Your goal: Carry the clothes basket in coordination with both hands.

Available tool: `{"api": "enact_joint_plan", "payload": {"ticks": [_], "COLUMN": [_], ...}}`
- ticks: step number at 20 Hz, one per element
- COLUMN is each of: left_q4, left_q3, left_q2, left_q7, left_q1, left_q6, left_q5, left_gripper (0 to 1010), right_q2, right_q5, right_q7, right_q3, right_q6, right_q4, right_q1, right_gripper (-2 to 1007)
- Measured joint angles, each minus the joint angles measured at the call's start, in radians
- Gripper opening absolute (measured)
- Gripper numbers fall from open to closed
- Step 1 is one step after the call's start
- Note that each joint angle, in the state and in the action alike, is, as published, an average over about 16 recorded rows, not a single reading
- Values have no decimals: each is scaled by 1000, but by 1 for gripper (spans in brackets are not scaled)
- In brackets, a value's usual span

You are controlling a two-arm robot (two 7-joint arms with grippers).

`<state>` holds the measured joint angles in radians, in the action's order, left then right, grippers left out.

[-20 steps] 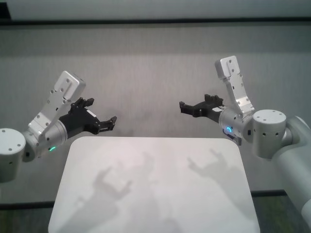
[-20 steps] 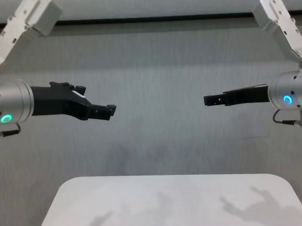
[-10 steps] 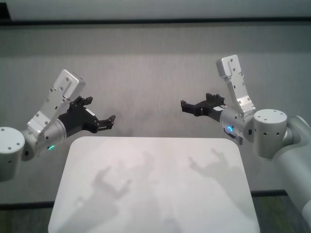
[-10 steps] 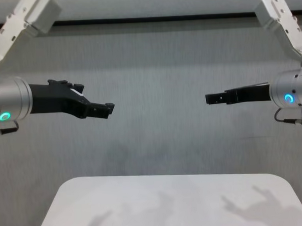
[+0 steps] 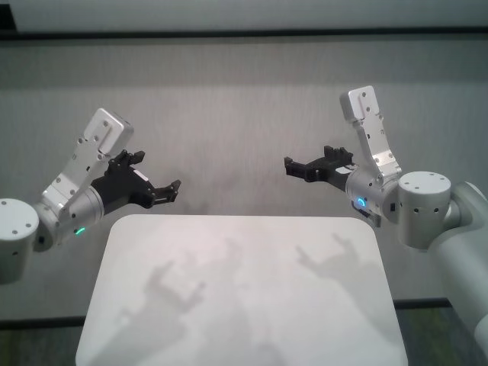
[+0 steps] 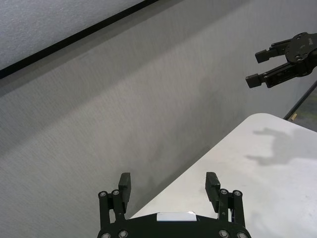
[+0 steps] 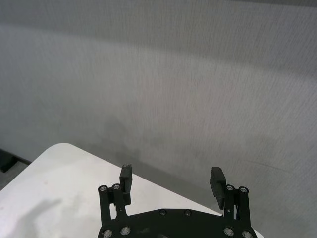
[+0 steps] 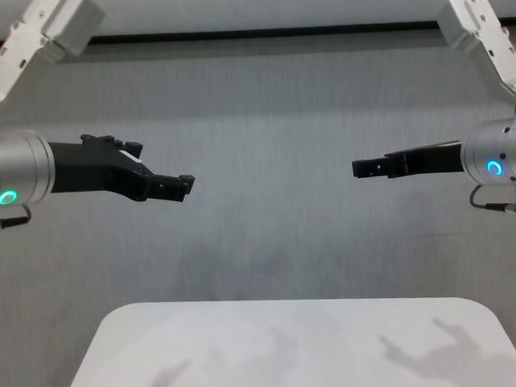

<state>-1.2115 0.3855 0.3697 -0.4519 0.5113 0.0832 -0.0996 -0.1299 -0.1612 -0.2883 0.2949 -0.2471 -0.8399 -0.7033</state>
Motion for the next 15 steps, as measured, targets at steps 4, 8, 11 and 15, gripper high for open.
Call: {"api": "enact_joint_plan", "payload": {"ticks": [4, 8, 11, 15], "left_q4": [-1, -1, -1, -1], "left_q3": [0, 0, 0, 0], "left_q2": [0, 1, 1, 1], "left_q7": [1, 1, 1, 2], "left_q1": [0, 0, 0, 0], "left_q6": [1, 1, 1, 1], "left_q5": [1, 1, 1, 1], "left_gripper": [1002, 1002, 1002, 1002], "right_q2": [0, 0, -1, -1], "right_q5": [0, 0, 0, 0], "right_q7": [1, 1, 1, 2], "right_q3": [0, 0, 0, 0], "right_q6": [0, 0, 0, 0], "right_q4": [-1, -1, -1, -1], "right_q1": [0, 1, 1, 1], "right_gripper": [1005, 1005, 1005, 1005]}}
